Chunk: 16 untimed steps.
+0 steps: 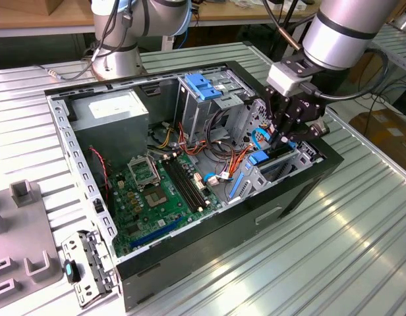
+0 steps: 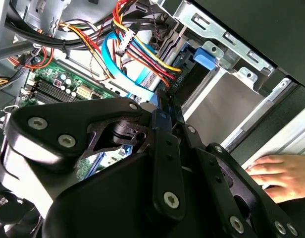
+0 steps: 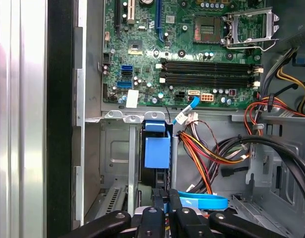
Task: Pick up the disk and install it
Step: 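Insert the second disk wire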
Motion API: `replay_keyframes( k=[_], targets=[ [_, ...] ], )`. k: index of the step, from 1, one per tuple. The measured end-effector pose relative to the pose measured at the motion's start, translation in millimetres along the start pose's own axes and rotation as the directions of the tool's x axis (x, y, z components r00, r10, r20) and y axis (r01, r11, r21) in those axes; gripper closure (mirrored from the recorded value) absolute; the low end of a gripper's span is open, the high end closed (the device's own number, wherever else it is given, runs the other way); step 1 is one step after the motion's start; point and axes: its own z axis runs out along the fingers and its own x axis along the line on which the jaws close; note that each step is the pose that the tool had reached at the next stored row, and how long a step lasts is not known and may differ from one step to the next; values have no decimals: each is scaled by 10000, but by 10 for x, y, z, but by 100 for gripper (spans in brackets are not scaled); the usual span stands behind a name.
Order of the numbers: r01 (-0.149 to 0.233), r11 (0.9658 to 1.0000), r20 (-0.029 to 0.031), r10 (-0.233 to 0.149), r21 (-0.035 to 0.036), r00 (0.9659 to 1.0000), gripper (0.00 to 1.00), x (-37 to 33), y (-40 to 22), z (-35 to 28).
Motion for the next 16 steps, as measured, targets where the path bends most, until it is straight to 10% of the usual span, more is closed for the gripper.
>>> replay_keyframes(
  k=[16],
  targets=[
    [-6, 10000, 124, 6, 4, 9999, 84, 20, -2, 53]
  ],
)
